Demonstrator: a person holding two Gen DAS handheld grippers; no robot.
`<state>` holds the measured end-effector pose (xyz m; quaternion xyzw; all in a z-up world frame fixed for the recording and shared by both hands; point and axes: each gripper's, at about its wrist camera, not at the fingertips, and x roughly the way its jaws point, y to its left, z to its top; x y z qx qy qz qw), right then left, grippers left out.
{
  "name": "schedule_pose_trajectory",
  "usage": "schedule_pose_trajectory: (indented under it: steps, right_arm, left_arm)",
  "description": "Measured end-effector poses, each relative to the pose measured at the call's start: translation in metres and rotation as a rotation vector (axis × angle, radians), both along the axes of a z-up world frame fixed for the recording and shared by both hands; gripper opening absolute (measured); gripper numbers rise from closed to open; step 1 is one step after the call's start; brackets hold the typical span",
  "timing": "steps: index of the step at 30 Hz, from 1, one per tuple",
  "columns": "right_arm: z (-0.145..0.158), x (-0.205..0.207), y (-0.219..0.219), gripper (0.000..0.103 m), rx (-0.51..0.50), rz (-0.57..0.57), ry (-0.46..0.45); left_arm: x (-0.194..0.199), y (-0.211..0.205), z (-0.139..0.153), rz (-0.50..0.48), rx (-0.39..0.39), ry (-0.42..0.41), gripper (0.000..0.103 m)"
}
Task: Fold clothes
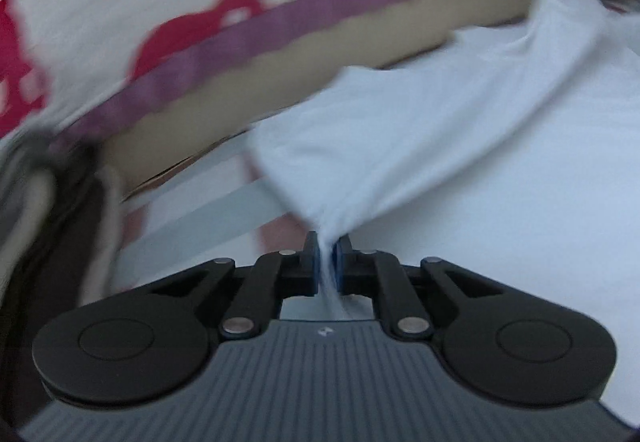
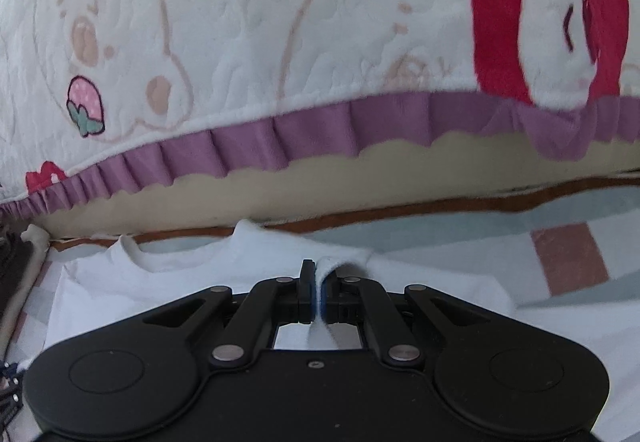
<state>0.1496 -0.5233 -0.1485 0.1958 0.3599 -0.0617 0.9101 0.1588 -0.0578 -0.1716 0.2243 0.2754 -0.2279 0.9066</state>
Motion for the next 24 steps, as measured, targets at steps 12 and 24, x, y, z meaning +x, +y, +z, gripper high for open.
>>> schedule_pose_trajectory:
  steps: [12,24]
  right_arm:
    - [-0.038,-0.010,0.013,0.002,-0.072,-0.108,0.111]
    - [-0.028,-0.084,0.036,0.033,0.128,-0.119,-0.017]
  left_arm:
    - [0.000,0.020,-0.003,0.119,-0.089,0.132,0.007]
    - [0.004,0.020,-0.006,0.132,-0.108,0.158,0.008]
